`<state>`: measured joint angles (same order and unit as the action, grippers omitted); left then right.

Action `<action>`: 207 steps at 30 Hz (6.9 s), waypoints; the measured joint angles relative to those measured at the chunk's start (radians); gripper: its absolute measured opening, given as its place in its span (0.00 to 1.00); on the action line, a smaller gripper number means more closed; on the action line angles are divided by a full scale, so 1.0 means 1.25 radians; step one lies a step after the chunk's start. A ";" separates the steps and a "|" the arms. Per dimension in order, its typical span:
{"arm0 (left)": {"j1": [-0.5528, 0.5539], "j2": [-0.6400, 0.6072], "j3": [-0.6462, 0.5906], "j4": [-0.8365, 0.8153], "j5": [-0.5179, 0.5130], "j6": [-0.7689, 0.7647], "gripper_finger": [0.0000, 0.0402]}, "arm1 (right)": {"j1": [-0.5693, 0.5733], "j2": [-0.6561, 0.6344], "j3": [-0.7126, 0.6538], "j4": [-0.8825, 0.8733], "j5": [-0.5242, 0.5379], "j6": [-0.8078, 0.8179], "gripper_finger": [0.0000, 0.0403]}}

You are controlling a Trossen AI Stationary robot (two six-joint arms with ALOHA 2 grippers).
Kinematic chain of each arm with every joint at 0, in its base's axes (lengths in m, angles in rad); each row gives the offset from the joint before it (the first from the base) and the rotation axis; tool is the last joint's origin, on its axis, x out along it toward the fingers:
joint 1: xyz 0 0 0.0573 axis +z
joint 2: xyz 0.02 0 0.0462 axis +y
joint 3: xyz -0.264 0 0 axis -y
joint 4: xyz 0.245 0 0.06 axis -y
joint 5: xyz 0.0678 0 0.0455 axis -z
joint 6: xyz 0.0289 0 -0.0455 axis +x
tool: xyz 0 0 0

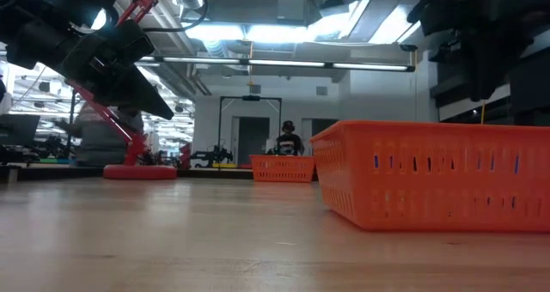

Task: Stack baskets by color
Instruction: Stack the bottom blue bin on the top blue bins

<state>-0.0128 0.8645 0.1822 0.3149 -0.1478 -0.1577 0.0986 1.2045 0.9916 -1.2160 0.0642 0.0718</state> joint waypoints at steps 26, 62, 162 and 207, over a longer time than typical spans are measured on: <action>0.000 0.000 0.000 0.000 0.000 0.002 0.00 | -0.001 0.145 0.000 0.047 -0.010 -0.190 0.34; 0.000 0.000 0.000 0.000 0.000 0.002 0.00 | -0.024 0.244 0.012 -0.029 0.187 -0.286 0.01; 0.000 0.000 0.000 -0.029 -0.063 0.009 0.00 | -0.643 0.612 0.556 0.311 0.354 -0.663 0.38; 0.000 0.000 0.000 -0.028 -0.063 0.006 0.00 | -0.632 0.612 0.560 0.346 0.458 -0.537 0.38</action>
<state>-0.0128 0.8646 0.1825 0.2797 -0.2272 -0.1497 -0.6913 1.9694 1.6914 -0.7833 0.6364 -0.5995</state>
